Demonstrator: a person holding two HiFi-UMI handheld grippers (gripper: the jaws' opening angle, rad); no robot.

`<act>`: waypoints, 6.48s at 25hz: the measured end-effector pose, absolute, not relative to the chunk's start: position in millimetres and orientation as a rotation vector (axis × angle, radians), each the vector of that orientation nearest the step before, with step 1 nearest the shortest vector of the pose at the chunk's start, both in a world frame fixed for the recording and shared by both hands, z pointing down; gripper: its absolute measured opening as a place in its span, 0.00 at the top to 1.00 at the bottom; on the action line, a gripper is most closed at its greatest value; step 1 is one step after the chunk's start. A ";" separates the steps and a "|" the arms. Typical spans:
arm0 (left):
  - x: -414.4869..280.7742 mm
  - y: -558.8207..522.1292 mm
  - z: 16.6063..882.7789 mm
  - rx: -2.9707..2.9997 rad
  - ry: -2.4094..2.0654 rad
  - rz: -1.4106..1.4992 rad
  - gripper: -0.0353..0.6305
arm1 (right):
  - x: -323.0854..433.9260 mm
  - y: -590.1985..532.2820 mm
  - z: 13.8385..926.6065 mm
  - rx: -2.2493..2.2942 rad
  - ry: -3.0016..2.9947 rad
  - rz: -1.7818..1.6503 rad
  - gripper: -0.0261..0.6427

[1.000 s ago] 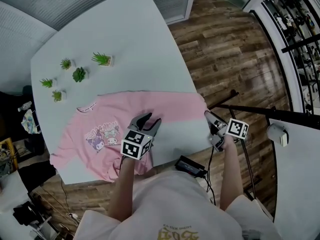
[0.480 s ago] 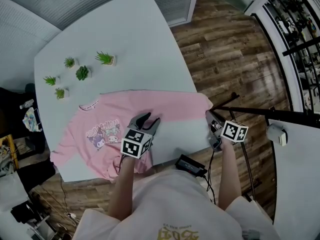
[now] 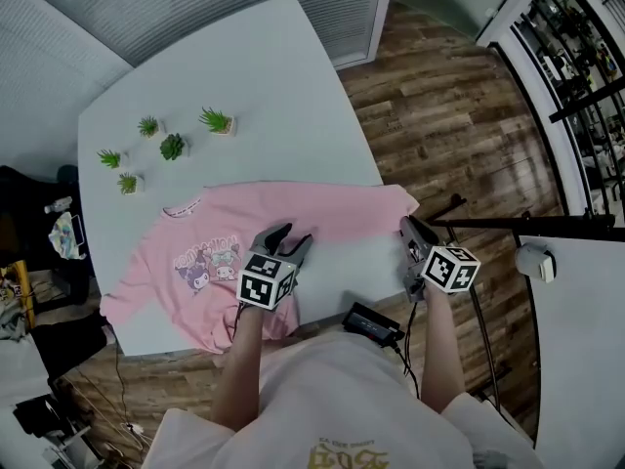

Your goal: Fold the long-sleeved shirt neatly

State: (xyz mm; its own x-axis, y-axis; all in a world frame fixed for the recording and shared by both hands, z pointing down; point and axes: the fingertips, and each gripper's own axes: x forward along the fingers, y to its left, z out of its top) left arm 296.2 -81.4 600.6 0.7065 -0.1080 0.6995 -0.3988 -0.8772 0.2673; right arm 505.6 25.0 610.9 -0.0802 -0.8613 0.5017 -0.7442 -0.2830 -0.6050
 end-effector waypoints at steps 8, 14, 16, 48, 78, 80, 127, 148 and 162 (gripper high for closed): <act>280.2 -93.8 587.7 2.510 -0.491 0.959 0.61 | 495.3 8.0 575.2 -1.953 1.809 -1.211 0.89; 266.0 -102.1 574.9 2.512 -0.560 0.916 0.59 | 481.3 -6.8 552.1 -1.924 1.901 -1.131 0.89; 261.7 -105.2 570.8 2.514 -0.578 0.898 0.59 | 475.7 -11.3 545.5 -1.909 1.920 -1.119 0.89; 101.7 -130.6 504.6 2.462 -0.947 0.702 0.57 | 353.1 -74.5 481.1 -1.728 2.267 -0.943 0.89; -76.1 -167.2 521.0 2.447 -0.946 0.686 0.57 | 197.3 -129.6 463.1 -1.676 2.273 -0.935 0.89; -81.4 -170.2 520.9 2.469 -0.925 0.688 0.57 | 181.0 -132.5 464.8 -1.666 2.298 -0.948 0.89; -220.5 -191.6 598.2 2.277 -1.018 0.637 0.53 | -68.9 -218.7 571.3 -1.369 2.781 -1.084 0.88; -268.5 -200.1 604.9 2.200 -1.134 0.609 0.53 | -142.0 -202.3 564.0 -1.156 2.993 -1.083 0.84; -375.6 -216.3 611.3 2.004 -1.374 0.646 0.55 | -198.6 -193.1 545.2 -0.981 3.076 -1.055 0.87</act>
